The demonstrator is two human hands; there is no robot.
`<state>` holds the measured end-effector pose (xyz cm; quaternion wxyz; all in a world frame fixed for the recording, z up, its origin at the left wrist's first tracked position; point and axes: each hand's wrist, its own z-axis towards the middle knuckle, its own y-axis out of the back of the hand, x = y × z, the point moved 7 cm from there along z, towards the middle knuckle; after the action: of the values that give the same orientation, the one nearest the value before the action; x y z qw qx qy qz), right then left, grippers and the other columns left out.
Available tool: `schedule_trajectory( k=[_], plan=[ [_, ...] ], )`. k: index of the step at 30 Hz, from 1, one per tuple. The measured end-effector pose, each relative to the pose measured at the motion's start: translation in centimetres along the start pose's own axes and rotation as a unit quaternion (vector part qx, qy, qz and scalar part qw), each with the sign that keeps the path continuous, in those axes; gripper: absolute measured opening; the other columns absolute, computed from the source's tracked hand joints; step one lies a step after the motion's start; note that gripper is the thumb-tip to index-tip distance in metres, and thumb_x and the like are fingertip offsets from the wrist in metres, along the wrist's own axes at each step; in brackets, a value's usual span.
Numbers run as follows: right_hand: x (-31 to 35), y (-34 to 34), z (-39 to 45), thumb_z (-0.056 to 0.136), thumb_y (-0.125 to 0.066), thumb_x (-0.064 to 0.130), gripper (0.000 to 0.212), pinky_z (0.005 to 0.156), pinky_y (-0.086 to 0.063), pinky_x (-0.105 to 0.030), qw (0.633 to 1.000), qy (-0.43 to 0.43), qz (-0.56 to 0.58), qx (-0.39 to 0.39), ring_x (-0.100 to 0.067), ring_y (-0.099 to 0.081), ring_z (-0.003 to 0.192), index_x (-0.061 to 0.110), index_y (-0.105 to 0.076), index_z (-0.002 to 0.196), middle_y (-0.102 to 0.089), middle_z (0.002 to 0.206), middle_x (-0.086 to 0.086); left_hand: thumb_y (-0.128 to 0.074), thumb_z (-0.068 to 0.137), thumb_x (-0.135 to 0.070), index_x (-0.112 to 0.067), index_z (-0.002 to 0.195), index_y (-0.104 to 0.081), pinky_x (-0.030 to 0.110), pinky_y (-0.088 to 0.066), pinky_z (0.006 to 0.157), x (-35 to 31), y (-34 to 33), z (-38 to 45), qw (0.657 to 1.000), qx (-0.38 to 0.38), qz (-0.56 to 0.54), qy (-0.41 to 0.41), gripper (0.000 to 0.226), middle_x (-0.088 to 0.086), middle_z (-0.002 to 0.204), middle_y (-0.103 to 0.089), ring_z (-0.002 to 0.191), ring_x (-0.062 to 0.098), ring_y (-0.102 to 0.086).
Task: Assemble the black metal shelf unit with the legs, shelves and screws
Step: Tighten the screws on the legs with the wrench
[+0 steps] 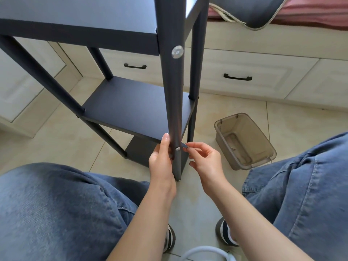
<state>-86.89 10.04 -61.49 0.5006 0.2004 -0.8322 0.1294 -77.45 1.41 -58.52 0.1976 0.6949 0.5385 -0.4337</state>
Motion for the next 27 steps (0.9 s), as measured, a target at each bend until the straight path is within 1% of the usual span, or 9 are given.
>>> schedule_trajectory(
  k=[2, 6, 9, 11, 15, 19, 23, 27],
  plan=[
    [0.6, 0.2, 0.0, 0.095, -0.065, 0.017, 0.010, 0.067, -0.048, -0.022, 0.999, 0.022, -0.029, -0.006, -0.008, -0.063, 0.084, 0.022, -0.073, 0.092, -0.073, 0.088, 0.005, -0.055, 0.099, -0.045, -0.016, 0.106, -0.071, 0.019, -0.050, 0.069, 0.0, 0.0, 0.0, 1.000, 0.003, -0.008, 0.002, 0.035, -0.005, 0.087, -0.075, 0.086, 0.009, -0.071],
    [1.6, 0.4, 0.0, 0.094, -0.065, 0.016, 0.010, 0.068, -0.047, -0.018, 0.996, 0.066, -0.059, -0.014, -0.004, -0.063, 0.083, 0.021, -0.074, 0.092, -0.071, 0.086, 0.009, -0.055, 0.099, -0.046, -0.016, 0.107, -0.071, 0.020, -0.051, 0.072, 0.1, 0.0, 0.0, 1.000, 0.002, -0.007, 0.003, 0.035, -0.005, 0.088, -0.075, 0.090, 0.010, -0.071],
    [2.3, 0.3, -0.2, 0.094, -0.065, 0.015, 0.014, 0.061, -0.045, -0.011, 0.993, 0.094, -0.070, -0.007, 0.001, -0.063, 0.077, 0.025, -0.073, 0.087, -0.071, 0.083, 0.012, -0.055, 0.099, -0.046, -0.016, 0.109, -0.070, 0.022, -0.051, 0.076, 0.1, 0.0, 0.1, 1.000, -0.003, -0.009, -0.002, 0.035, -0.002, 0.094, -0.075, 0.096, 0.013, -0.070],
    [2.6, 0.3, -0.3, 0.093, -0.066, 0.014, 0.016, 0.059, -0.045, -0.009, 0.993, 0.103, -0.066, -0.005, 0.005, -0.061, 0.071, 0.026, -0.073, 0.084, -0.071, 0.080, 0.013, -0.055, 0.099, -0.047, -0.018, 0.109, -0.069, 0.023, -0.050, 0.077, 0.0, 0.0, 0.0, 1.000, -0.009, -0.006, -0.005, 0.033, -0.002, 0.097, -0.074, 0.099, 0.014, -0.069],
    [2.2, 0.7, -0.2, 0.092, -0.066, 0.013, 0.012, 0.067, -0.046, -0.015, 0.997, 0.068, -0.026, -0.014, 0.000, -0.059, 0.073, 0.021, -0.075, 0.088, -0.070, 0.079, 0.010, -0.056, 0.097, -0.048, -0.022, 0.103, -0.067, 0.025, -0.049, 0.077, 0.1, 0.0, 0.0, 1.000, -0.011, -0.009, -0.007, 0.029, -0.003, 0.096, -0.074, 0.099, 0.014, -0.068],
    [1.6, 0.3, -0.3, 0.093, -0.066, 0.015, 0.013, 0.071, -0.046, -0.022, 0.999, 0.046, -0.018, -0.002, -0.005, -0.059, 0.079, 0.024, -0.074, 0.088, -0.070, 0.081, 0.009, -0.056, 0.097, -0.049, -0.021, 0.101, -0.071, 0.025, -0.049, 0.080, 0.1, 0.1, 0.1, 1.000, -0.005, -0.006, -0.011, 0.032, -0.003, 0.095, -0.075, 0.100, 0.015, -0.069],
    [1.5, 0.0, -0.3, 0.093, -0.066, 0.015, 0.013, 0.070, -0.046, -0.022, 0.999, 0.038, -0.012, -0.003, -0.007, -0.059, 0.081, 0.023, -0.075, 0.089, -0.071, 0.084, 0.007, -0.055, 0.099, -0.047, -0.021, 0.102, -0.070, 0.026, -0.051, 0.081, 0.1, 0.1, 0.2, 1.000, -0.001, -0.003, -0.015, 0.030, 0.000, 0.097, -0.075, 0.100, 0.016, -0.069],
    [2.0, -0.1, -0.1, 0.093, -0.066, 0.016, 0.013, 0.069, -0.045, -0.020, 0.998, 0.052, -0.025, -0.006, -0.008, -0.061, 0.084, 0.024, -0.075, 0.088, -0.072, 0.087, 0.007, -0.056, 0.099, -0.045, -0.020, 0.105, -0.070, 0.028, -0.053, 0.086, 0.0, 0.1, 0.3, 1.000, -0.004, -0.009, -0.013, 0.030, -0.001, 0.096, -0.076, 0.101, 0.017, -0.069]
  ],
)
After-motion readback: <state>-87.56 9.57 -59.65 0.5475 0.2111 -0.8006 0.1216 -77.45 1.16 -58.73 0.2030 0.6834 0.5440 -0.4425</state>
